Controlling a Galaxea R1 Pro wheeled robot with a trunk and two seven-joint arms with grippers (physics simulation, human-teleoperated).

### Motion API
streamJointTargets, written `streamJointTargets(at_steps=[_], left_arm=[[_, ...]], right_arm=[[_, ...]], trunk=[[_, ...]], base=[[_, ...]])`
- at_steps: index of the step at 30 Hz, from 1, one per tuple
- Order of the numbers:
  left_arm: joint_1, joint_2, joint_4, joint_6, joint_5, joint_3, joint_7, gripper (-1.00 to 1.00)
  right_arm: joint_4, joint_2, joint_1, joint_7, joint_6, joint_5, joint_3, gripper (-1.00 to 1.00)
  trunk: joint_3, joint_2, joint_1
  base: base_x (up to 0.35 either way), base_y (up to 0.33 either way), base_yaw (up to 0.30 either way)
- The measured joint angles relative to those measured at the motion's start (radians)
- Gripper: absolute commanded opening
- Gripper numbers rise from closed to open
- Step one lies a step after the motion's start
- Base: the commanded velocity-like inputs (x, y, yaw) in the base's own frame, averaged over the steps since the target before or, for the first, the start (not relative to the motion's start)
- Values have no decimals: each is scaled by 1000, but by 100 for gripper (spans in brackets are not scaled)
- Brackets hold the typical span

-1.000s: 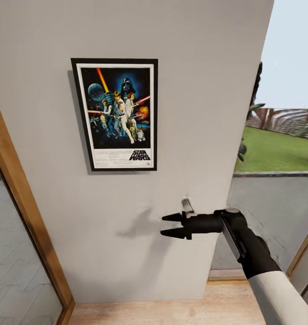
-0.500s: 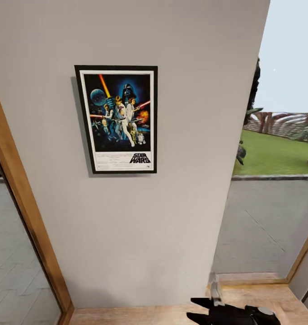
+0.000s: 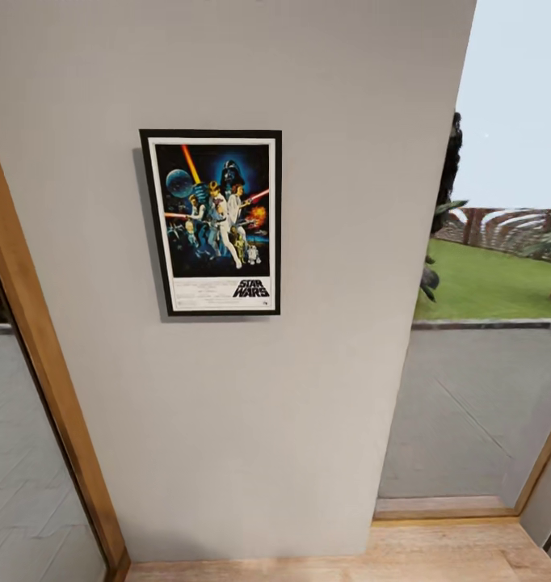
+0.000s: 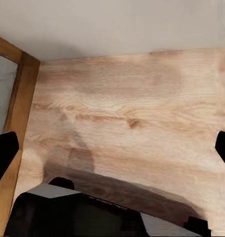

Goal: Pick up the poster from the kitchen countertop and hang it on one of the wall nails in the kitchen.

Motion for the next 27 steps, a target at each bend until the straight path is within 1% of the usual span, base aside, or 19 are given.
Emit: streamJointTargets(at_steps=[1, 2, 7, 8, 9, 10, 13, 16, 21, 27], left_arm=[[0, 0, 0, 0, 0, 0, 0, 100], [0, 0, 0, 0, 0, 0, 0, 100], [0, 0, 0, 0, 0, 0, 0, 100], [0, 0, 0, 0, 0, 0, 0, 100], [0, 0, 0, 0, 0, 0, 0, 100], [0, -1, 0, 0, 0, 0, 0, 100], [0, -1, 0, 0, 0, 0, 0, 100], [0, -1, -1, 0, 0, 0, 0, 100], [0, -1, 0, 0, 0, -1, 0, 100], [0, -1, 0, 0, 0, -2, 0, 100]], right_arm=[[12, 7, 0, -56, -1, 0, 0, 100], [19, 10, 0, -84, -1, 0, -1, 100], [43, 19, 0, -204, -2, -1, -2, 100], [47, 23, 0, -242, -2, -1, -2, 100], [49, 25, 0, -261, -2, -2, -2, 100], [52, 28, 0, -294, -2, -2, -2, 100], [55, 31, 0, -347, -1, 0, -2, 100], [65, 35, 0, -371, 1, 1, -1, 100], [93, 37, 3, -387, 7, 3, -1, 100], [96, 36, 3, -389, 7, 4, -1, 100]], trunk=[[2, 0, 0], [3, 0, 0], [12, 0, 0], [13, 0, 0], [15, 0, 0], [16, 0, 0], [18, 0, 0], [19, 0, 0], [19, 0, 0], [19, 0, 0]], base=[[0, 0, 0], [0, 0, 0], [0, 0, 0], [0, 0, 0], [0, 0, 0], [0, 0, 0], [0, 0, 0], [0, 0, 0], [0, 0, 0], [0, 0, 0]])
